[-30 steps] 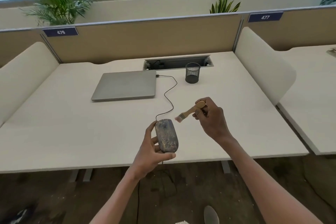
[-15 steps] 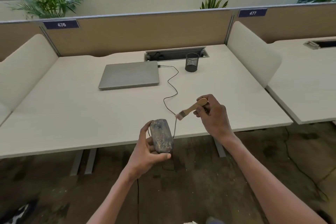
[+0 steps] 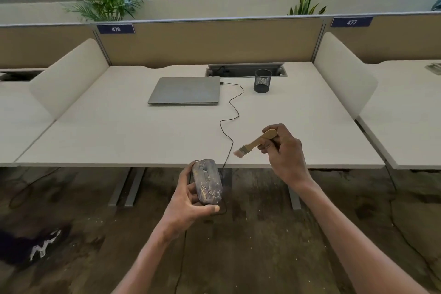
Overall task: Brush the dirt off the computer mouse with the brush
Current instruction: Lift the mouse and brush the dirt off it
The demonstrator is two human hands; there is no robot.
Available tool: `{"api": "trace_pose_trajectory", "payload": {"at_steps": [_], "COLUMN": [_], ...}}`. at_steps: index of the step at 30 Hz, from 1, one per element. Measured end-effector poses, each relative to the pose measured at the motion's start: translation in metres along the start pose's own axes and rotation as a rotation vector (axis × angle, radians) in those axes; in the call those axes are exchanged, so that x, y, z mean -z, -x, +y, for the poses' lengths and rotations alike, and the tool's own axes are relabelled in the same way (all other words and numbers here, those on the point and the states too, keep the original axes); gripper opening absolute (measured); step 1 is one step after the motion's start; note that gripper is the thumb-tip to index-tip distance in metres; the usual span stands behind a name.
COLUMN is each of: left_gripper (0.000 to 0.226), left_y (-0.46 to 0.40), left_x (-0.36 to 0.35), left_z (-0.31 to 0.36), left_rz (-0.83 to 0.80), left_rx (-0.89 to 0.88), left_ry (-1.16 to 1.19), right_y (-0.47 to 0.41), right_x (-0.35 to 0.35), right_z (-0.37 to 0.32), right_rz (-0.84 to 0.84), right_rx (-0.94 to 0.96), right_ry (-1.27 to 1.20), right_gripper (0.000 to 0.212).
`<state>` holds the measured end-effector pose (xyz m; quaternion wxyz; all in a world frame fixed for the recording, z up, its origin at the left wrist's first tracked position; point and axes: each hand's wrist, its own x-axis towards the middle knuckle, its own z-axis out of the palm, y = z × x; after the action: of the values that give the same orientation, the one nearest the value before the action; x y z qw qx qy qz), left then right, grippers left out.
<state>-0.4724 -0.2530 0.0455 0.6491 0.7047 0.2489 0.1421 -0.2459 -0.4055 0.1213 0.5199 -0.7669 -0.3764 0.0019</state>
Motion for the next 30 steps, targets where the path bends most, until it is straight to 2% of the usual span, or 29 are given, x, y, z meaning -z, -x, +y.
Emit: {"api": "trace_pose_trajectory", "payload": {"at_steps": [5, 13, 23, 30], "left_gripper": [0.127, 0.125, 0.122, 0.12], "left_y": [0.025, 0.036, 0.044, 0.053], "left_x": [-0.013, 0.002, 0.081, 0.13], "left_z": [0.001, 0.0, -0.025, -0.037], "left_rz": [0.029, 0.013, -0.137, -0.23], "left_rx": [0.014, -0.007, 0.001, 0.022], "left_ry": [-0.007, -0.027, -0.052, -0.015], "right_y": [0.01, 0.032, 0.065, 0.071], "right_x": [0.006, -0.008, -0.081, -0.135], "right_z": [-0.006, -0.036, -0.082, -0.124], "right_rz": [-0.035, 0.003, 0.113, 0.054], "right_rx": [0.017, 0.037, 0.014, 0.019], "right_ry": [-0.022, -0.085, -0.069, -0.012], "right_gripper": [0.021, 0.026, 0.032, 0.047]}}
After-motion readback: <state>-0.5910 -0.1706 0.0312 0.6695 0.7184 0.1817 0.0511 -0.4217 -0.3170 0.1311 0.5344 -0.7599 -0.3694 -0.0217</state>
